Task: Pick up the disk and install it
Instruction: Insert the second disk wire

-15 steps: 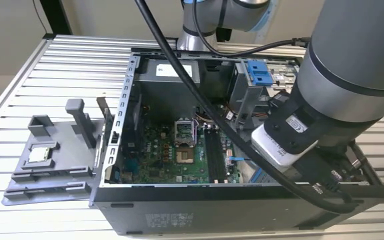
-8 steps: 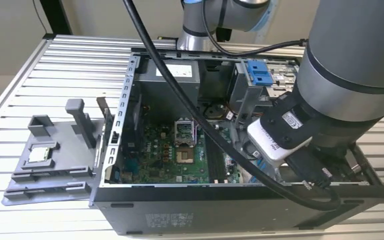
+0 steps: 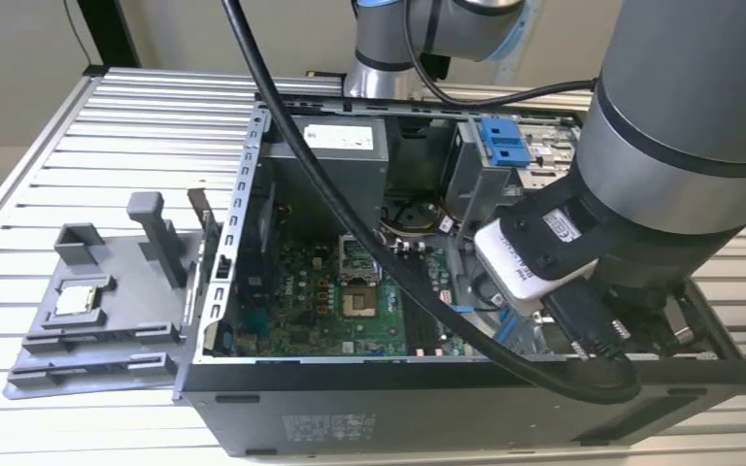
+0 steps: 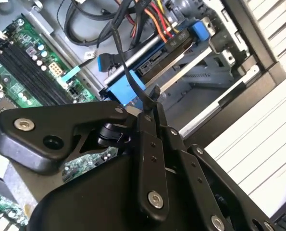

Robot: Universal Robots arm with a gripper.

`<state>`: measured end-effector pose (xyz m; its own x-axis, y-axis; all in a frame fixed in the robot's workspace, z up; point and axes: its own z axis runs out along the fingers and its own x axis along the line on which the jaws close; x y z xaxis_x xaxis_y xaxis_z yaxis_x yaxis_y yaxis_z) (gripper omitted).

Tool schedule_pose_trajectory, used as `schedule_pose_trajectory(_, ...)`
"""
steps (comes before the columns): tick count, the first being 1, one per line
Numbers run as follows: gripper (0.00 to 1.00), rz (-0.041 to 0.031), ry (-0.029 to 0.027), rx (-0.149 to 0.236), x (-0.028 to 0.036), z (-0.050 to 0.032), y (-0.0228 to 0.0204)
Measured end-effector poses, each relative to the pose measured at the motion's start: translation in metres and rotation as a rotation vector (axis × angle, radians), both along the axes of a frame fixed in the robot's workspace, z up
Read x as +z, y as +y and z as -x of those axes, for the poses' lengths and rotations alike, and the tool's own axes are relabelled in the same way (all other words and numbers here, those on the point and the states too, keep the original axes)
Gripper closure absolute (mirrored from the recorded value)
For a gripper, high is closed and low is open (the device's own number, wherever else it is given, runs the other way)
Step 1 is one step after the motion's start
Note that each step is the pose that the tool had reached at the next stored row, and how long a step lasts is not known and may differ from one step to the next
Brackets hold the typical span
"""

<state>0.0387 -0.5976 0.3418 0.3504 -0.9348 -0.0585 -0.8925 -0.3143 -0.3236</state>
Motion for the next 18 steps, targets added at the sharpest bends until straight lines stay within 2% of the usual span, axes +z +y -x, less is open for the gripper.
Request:
schedule_pose_trajectory(1,1.0,0.0002,0.0132,-0.001,0.0,0.0,0.0001)
schedule_pose_trajectory(2,1.0,0.0001,0.0231,-0.003,0.0,0.0,0.0004)
schedule_pose_trajectory(4,1.0,0.0001,0.0383,-0.007,0.0001,-0.0001,0.0014)
schedule_pose_trajectory(5,1.0,0.0,0.0436,-0.009,0.0,0.0,0.0021)
schedule_pose_trajectory(6,1.0,-0.0001,0.046,-0.01,0.0001,0.0001,0.0028)
schedule_pose_trajectory(9,1.0,-0.0017,0.0482,-0.011,0.0004,-0.0001,0.0046)
schedule_pose_trajectory(18,1.0,-0.003,0.0485,-0.015,0.0029,-0.0001,0.0132)
